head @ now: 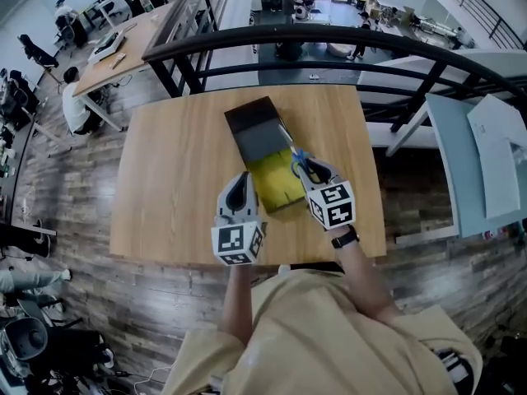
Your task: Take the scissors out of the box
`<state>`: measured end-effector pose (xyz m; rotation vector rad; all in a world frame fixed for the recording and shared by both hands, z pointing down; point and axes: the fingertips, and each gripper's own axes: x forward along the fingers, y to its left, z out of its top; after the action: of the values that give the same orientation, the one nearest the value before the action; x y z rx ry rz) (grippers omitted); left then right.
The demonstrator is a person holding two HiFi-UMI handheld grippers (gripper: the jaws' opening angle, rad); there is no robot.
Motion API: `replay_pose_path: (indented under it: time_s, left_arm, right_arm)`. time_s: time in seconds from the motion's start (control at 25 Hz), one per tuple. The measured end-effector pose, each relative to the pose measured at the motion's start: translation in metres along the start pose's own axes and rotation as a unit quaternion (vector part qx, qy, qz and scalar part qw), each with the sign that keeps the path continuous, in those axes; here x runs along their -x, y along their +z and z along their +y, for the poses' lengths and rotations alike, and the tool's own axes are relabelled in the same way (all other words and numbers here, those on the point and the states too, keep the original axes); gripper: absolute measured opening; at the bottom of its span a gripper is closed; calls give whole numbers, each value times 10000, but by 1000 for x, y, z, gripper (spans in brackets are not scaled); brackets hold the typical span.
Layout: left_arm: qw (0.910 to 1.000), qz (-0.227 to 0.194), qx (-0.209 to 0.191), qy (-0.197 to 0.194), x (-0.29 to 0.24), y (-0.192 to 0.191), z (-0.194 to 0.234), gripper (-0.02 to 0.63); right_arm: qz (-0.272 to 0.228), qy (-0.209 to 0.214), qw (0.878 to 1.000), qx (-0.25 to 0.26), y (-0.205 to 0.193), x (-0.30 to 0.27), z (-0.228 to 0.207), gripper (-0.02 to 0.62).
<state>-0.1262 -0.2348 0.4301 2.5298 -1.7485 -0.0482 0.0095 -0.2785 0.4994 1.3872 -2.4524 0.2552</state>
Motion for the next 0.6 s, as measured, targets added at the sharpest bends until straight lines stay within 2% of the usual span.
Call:
replay_pose_path:
  time_s: [0.36, 0.6]
  left_arm:
    - [9998, -201, -29, 71, 9, 22, -1, 12]
    - [9992, -355, -97, 129, 14, 34, -2, 12]
  right_arm:
    - [-795, -58, 9968, -104, 53, 31, 2, 84]
    - [-1109, -84, 9937, 173, 72, 44, 10, 84]
